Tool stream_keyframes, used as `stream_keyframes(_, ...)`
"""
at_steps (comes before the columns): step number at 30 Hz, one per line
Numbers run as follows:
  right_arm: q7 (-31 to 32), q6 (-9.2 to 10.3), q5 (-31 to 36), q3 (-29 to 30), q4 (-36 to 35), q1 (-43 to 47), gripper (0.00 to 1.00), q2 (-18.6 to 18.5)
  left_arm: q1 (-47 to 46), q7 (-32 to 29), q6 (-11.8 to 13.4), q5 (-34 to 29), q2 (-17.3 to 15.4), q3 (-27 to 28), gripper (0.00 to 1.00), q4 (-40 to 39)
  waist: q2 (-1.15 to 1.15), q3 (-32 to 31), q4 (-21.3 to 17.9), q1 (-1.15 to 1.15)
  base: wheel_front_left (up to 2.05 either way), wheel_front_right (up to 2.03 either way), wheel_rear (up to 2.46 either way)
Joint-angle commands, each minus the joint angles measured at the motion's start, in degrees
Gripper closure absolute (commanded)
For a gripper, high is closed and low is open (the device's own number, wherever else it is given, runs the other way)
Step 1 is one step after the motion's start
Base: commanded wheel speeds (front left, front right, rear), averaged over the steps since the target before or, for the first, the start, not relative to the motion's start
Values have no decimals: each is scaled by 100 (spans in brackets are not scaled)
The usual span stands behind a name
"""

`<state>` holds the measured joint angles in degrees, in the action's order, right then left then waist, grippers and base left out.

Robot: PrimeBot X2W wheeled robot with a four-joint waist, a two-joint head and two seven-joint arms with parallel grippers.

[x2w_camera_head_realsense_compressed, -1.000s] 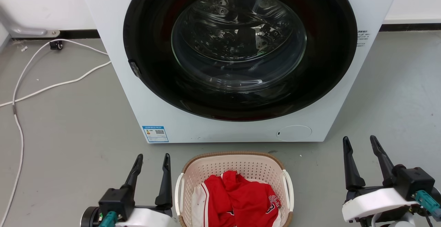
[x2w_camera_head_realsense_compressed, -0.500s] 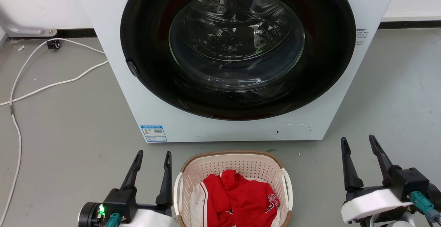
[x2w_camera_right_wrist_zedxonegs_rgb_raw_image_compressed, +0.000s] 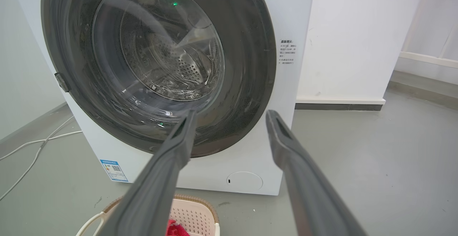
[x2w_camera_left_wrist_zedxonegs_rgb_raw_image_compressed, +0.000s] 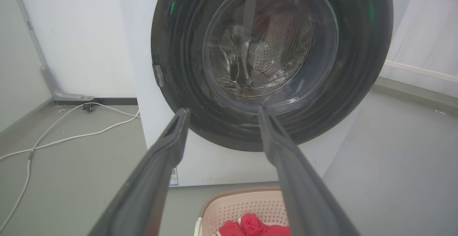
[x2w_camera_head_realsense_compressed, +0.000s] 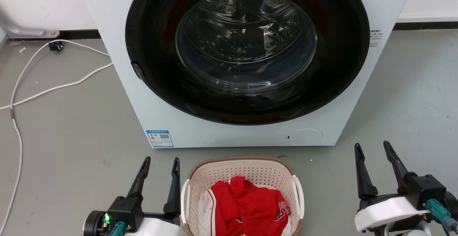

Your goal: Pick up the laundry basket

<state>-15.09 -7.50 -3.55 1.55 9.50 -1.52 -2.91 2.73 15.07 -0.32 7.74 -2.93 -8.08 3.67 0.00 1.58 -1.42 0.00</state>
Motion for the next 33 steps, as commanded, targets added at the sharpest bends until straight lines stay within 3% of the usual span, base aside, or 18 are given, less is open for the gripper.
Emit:
stream_keyframes(1, -12, 2, -20, 6, 7, -47, 0, 5, 45, 16, 11, 19, 4, -6, 0, -10, 0, 8, 0, 0, 0, 0, 0)
stream_keyframes(13, -12, 2, 78, -13, 287, -302, 0, 5, -187, 15, 51, -23, 5, 19, 0, 413, 0, 478, -39, 0, 0, 0, 0)
stream_keyframes(26, 707, 2, 503, -209, 2006, -1977, 0, 5, -1998, 14, -259, -390, -22, -104, 0, 2325, 0, 2260, 57, 0, 0, 0, 0)
stream_keyframes(33, 712, 2, 713, -101, 2923, -2867, 0, 4, -3054, 15, -353, -441, -81, -103, 0, 3509, 0, 2983, 153, 0, 0, 0, 0)
